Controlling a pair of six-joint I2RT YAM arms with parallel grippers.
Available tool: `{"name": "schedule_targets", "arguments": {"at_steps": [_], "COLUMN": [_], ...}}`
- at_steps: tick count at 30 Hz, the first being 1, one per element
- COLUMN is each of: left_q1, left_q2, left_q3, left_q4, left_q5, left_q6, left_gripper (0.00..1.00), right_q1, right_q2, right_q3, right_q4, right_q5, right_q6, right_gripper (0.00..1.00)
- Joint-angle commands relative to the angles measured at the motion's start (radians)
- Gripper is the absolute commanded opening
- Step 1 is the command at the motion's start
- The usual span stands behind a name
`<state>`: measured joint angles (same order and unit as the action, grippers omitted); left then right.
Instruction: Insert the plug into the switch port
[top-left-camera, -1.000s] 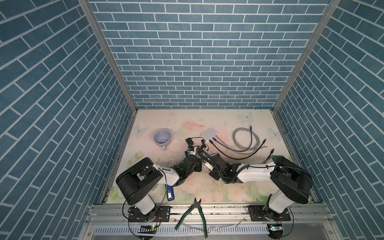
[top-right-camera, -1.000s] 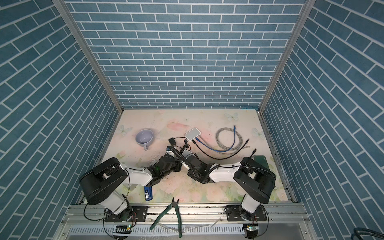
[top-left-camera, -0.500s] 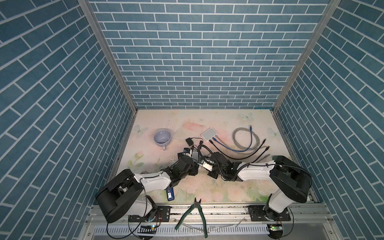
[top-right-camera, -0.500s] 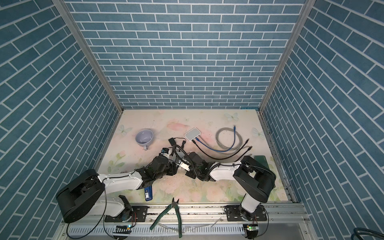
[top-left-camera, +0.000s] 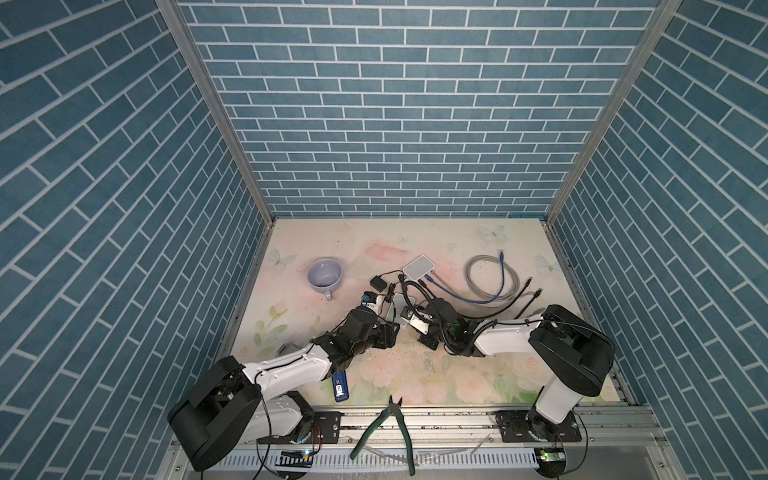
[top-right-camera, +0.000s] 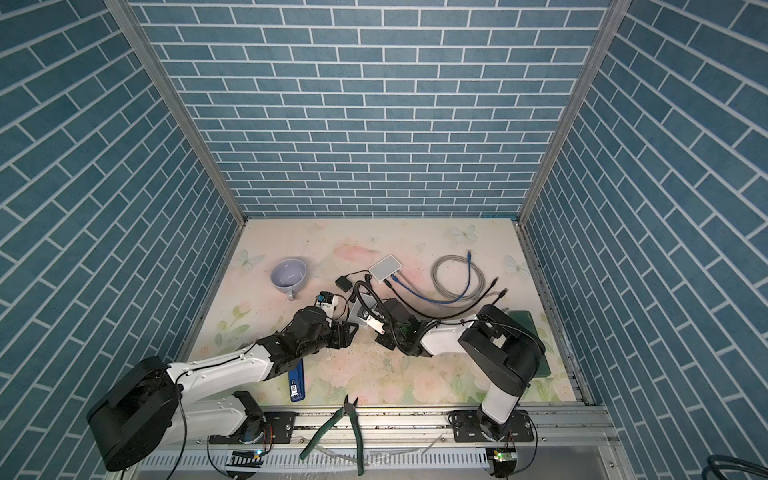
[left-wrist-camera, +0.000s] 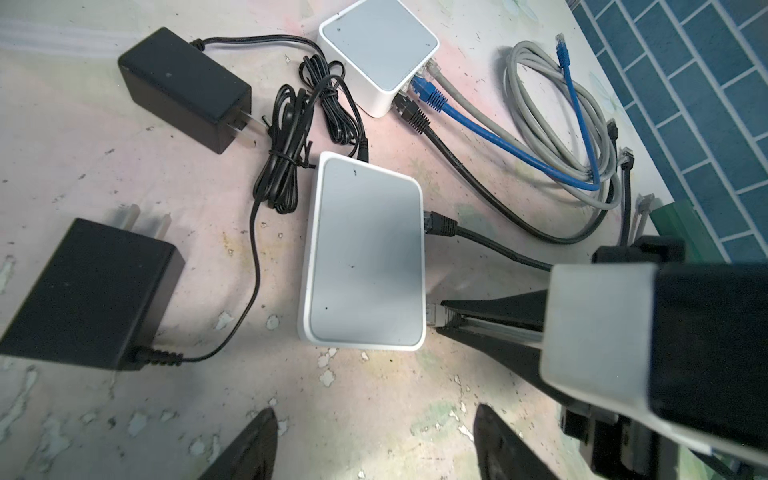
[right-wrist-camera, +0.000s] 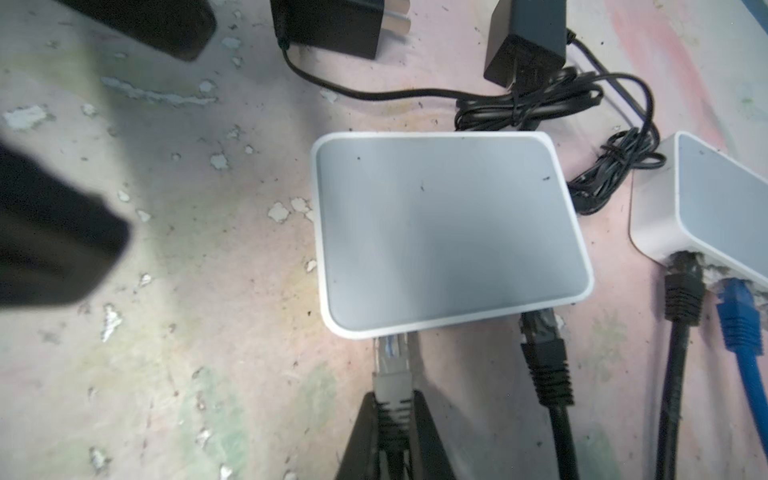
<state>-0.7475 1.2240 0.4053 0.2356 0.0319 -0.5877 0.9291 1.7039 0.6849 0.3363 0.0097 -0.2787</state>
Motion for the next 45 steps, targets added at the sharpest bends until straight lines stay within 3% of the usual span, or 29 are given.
{"name": "schedule_targets", "arguments": {"at_steps": [1, 8, 19, 21, 22, 25, 30, 32, 33, 36, 39, 45], "left_q1": [0.010, 0.024, 0.052, 0.055, 0.057, 0.068, 0.101, 0.116, 0.123, 0.152, 0.190, 0.346], "left_q2": [-0.014, -0.052, -0.087, -0.089, -0.090, -0.105, -0.133, -0.145, -0.151, -0.180, -0.229, -0.332], "left_q3": [0.003, 0.023, 0.056, 0.063, 0.067, 0.081, 0.099, 0.108, 0.112, 0.133, 0.176, 0.235], "left_q4": [-0.032, -0.075, -0.146, -0.156, -0.162, -0.182, -0.208, -0.228, -0.235, -0.291, -0.422, -0.620], "left_q5": [0.009, -0.004, -0.008, -0.010, -0.013, -0.016, -0.009, -0.005, -0.004, -0.013, -0.096, -0.274], "left_q6": [0.021, 0.045, 0.082, 0.089, 0.093, 0.107, 0.129, 0.137, 0.144, 0.174, 0.230, 0.334], "left_gripper": [0.77, 0.82, 0.88, 0.91, 0.99, 1.00, 1.00, 0.99, 1.00, 0.99, 1.00, 1.00], "right_q1": [-0.004, -0.008, -0.020, -0.028, -0.030, -0.044, -0.075, -0.086, -0.090, -0.120, -0.189, -0.429], "right_q2": [0.011, 0.010, -0.019, -0.035, -0.047, -0.089, -0.150, -0.175, -0.187, -0.246, -0.347, -0.567], "right_q3": [-0.027, -0.043, -0.045, -0.048, -0.048, -0.057, -0.053, -0.051, -0.049, -0.046, -0.034, -0.035], "right_q4": [0.046, 0.050, 0.048, 0.043, 0.038, 0.027, 0.002, -0.003, -0.007, -0.036, -0.116, -0.297], "right_q5": [0.026, 0.030, 0.023, 0.016, 0.016, 0.003, -0.023, -0.027, -0.030, -0.033, -0.030, -0.032], "right_q6": [0.046, 0.062, 0.093, 0.097, 0.102, 0.110, 0.118, 0.121, 0.122, 0.133, 0.142, 0.141], "right_gripper": [0.00, 0.02, 0.24, 0.28, 0.30, 0.35, 0.58, 0.82, 0.98, 0.99, 0.99, 0.99]}}
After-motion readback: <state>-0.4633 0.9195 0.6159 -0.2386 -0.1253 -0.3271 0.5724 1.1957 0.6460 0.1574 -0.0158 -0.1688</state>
